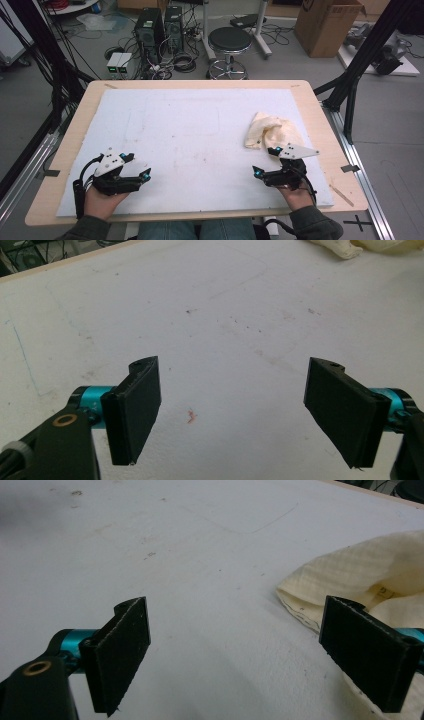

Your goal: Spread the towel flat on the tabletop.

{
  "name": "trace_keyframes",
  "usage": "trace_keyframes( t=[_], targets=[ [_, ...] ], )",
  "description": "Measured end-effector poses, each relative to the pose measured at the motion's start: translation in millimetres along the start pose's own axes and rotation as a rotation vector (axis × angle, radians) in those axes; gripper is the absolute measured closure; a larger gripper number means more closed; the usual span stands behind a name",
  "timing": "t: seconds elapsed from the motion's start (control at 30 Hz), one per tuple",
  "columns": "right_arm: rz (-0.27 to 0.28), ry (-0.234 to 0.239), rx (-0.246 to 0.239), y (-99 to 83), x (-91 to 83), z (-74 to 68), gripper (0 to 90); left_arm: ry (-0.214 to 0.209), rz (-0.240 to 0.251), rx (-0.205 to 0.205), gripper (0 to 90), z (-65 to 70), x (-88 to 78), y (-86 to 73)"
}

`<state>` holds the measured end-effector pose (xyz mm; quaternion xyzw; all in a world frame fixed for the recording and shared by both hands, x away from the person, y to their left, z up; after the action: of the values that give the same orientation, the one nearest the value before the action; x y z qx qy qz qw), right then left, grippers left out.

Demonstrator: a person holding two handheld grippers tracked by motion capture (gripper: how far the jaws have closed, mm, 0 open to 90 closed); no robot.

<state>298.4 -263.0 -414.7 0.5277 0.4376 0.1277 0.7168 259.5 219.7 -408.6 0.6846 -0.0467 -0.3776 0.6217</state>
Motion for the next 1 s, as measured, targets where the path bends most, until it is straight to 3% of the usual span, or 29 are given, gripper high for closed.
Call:
trace_keyframes(
  t=[0.6,1.0],
  targets=[
    [0.004,0.015,-0.009,5.3,2.3,0.0,12.3,0.009,-0.003,-0.001,23.2,-1.2,-1.6,-1.8],
    [0.008,0.009,-0.001,17.8,-6.0,15.3,12.4,0.018,0.004,-0.009,23.3,-4.0,-3.3,-1.3]
  ],
)
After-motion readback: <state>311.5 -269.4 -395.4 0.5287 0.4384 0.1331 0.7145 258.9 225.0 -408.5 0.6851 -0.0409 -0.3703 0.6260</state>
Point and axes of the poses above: each handheld gripper's, and its own axes: x roughly forward along the jaws, y roughly out of its top, z roughly to its right, the point moved 1 cm from there along x, roughly forward along the jaws, and after that the axes turned 5 degrees about -x, right-handed, at the moved point
